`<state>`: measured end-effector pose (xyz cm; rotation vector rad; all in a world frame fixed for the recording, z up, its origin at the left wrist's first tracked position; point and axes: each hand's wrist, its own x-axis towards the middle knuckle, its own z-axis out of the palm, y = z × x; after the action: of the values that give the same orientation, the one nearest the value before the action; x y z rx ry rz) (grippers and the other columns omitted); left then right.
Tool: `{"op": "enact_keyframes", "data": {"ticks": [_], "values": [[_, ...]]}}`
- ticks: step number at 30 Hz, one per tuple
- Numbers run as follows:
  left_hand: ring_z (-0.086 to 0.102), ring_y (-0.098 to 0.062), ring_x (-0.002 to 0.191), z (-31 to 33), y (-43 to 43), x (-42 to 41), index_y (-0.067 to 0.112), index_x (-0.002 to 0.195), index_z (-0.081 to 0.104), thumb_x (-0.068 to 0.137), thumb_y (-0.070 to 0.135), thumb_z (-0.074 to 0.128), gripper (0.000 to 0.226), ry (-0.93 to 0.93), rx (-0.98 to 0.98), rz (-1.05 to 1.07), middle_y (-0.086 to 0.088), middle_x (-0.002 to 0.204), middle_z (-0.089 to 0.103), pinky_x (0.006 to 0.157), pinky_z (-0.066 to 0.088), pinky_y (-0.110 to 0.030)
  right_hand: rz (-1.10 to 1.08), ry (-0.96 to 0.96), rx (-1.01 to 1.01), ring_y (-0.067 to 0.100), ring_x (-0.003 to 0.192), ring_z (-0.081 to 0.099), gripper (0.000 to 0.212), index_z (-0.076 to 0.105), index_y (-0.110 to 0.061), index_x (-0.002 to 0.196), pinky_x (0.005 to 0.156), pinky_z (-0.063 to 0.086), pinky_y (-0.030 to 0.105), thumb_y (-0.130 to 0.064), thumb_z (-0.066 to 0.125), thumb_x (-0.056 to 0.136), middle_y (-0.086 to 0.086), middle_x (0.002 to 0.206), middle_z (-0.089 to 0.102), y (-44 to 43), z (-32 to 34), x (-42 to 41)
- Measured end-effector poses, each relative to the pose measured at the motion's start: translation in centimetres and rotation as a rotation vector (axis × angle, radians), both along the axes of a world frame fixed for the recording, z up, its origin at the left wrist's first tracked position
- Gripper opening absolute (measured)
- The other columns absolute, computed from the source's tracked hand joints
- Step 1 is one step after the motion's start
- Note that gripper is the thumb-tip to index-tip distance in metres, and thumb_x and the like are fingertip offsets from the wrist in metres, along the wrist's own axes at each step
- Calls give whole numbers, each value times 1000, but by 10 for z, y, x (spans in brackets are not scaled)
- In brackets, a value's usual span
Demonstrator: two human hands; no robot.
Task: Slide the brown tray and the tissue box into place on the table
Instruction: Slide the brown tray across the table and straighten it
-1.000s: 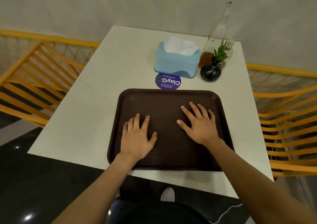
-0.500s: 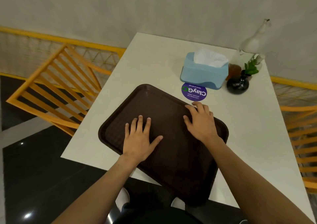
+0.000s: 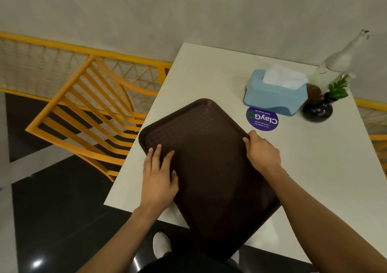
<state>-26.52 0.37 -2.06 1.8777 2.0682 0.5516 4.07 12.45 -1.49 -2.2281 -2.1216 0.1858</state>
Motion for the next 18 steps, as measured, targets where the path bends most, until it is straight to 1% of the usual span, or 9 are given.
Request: {"op": "enact_keyframes", "data": {"ticks": [3, 5, 8, 10, 11, 13, 14, 16, 18], "values": [[11, -26, 155, 0, 4, -18, 23, 155, 38, 101, 19, 54, 57, -76, -12, 36, -5, 168, 18, 121, 13, -39, -45, -38, 14, 17, 61, 56, 31, 43, -21, 112, 54, 46, 32, -48, 27, 106, 0, 82, 63, -6, 0, -13], [23, -28, 150, 4, 12, -29, 19, 155, 38, 101, 19, 54, 56, -93, -1, 76, -7, 164, 27, 121, 24, -42, -82, -49, 12, 16, 58, 54, 34, 42, -21, 115, 53, 43, 30, -49, 25, 105, -2, 78, 60, -11, 0, -22], [39, -31, 133, 10, 28, -46, 12, 156, 34, 98, 20, 59, 64, -75, 1, 155, -13, 148, 43, 111, 37, -44, -128, -44, 0, 17, 57, 51, 35, 42, -22, 114, 53, 40, 30, -51, 24, 105, 1, 82, 64, -22, 0, -36], [44, -32, 124, 10, 38, -57, 6, 156, 32, 96, 18, 61, 67, -100, -2, 192, -16, 136, 48, 104, 39, -42, -159, -34, -12, 17, 59, 50, 35, 43, -23, 113, 55, 41, 31, -52, 24, 104, 3, 88, 67, -28, 1, -44], [45, -32, 123, 9, 43, -63, 4, 155, 33, 97, 17, 60, 66, -115, -10, 189, -17, 134, 50, 104, 37, -41, -167, -30, -17, 17, 59, 50, 35, 43, -23, 112, 56, 41, 32, -53, 26, 104, 3, 89, 68, -32, 1, -47], [48, -32, 123, 5, 52, -73, 4, 154, 36, 99, 14, 56, 59, -149, -21, 161, -17, 132, 55, 106, 36, -39, -168, -3, -7, 20, 66, 59, 35, 45, -23, 112, 58, 45, 32, -54, 30, 103, 3, 96, 70, -40, 2, -53], [49, -32, 123, 3, 55, -77, 5, 154, 37, 100, 13, 53, 57, -164, -17, 154, -16, 131, 56, 105, 38, -40, -166, 31, 14, 22, 74, 64, 37, 46, -24, 117, 61, 49, 34, -55, 33, 103, 3, 102, 70, -43, 3, -55], [53, -32, 119, 2, 61, -80, 6, 155, 35, 102, 15, 50, 56, -157, 1, 155, -16, 128, 58, 99, 44, -42, -161, 110, 61, 27, 96, 69, 47, 44, -24, 135, 73, 55, 42, -56, 35, 102, 3, 122, 67, -50, 6, -61], [57, -33, 112, 1, 67, -80, 7, 155, 36, 104, 20, 48, 54, -107, 8, 151, -16, 122, 59, 88, 50, -45, -147, 154, 71, 30, 107, 67, 54, 34, -23, 147, 87, 53, 50, -54, 34, 103, 4, 130, 64, -53, 9, -67]]}}
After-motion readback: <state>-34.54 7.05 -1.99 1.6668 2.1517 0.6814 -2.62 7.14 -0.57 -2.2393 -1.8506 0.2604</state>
